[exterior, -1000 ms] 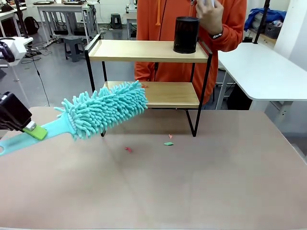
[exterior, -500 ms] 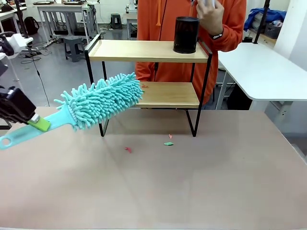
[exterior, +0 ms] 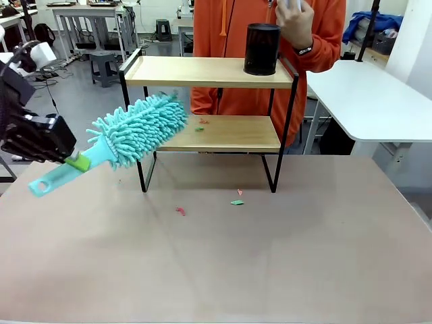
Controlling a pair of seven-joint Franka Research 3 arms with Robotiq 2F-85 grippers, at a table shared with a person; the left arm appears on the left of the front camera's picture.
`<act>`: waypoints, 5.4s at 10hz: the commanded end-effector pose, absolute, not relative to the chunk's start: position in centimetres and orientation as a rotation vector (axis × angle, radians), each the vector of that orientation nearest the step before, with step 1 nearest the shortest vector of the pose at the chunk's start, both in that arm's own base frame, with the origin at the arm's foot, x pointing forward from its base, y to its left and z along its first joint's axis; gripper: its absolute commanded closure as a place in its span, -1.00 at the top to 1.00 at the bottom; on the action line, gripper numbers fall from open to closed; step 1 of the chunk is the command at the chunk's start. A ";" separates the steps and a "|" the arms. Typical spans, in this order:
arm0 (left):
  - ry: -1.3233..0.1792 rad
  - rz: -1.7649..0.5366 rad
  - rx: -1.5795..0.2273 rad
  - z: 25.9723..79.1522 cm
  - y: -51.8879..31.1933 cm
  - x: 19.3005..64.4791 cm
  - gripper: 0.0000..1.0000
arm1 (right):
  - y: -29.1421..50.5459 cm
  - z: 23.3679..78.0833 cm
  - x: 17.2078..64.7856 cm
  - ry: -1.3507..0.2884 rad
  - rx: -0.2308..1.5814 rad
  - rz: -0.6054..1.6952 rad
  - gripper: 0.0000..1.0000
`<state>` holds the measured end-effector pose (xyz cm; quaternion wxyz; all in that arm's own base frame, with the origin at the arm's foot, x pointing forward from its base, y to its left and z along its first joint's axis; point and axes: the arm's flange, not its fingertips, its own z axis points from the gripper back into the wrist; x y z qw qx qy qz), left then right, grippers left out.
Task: Clean the shelf.
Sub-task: Clean the remaining tier of the Shelf with the Duster once objects are removed.
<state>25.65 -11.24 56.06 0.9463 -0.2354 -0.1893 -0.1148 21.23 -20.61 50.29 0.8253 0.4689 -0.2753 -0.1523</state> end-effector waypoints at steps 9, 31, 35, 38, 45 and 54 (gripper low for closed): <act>-0.482 -0.043 -0.292 53.2 -18.5 34.5 -0.75 | -20.5 50.4 21.4 -0.610 1.006 -0.302 1.00; 0.055 -0.982 -0.546 55.3 -18.7 33.3 -0.75 | -20.5 50.4 21.4 -0.610 1.006 -0.302 1.00; 0.004 -0.987 -0.609 56.7 -15.9 31.8 -0.75 | -20.5 50.4 21.4 -0.610 1.006 -0.302 1.00; -0.121 -0.984 -0.732 59.3 -7.6 28.1 -0.75 | -20.5 50.4 21.4 -0.610 1.006 -0.302 1.00; -0.576 0.013 -1.060 56.3 16.9 22.6 -0.75 | -20.5 50.4 21.4 -0.610 1.006 -0.302 1.00; -0.365 0.170 -0.966 51.5 18.8 25.6 -0.75 | -20.5 50.4 21.4 -0.610 1.006 -0.302 1.00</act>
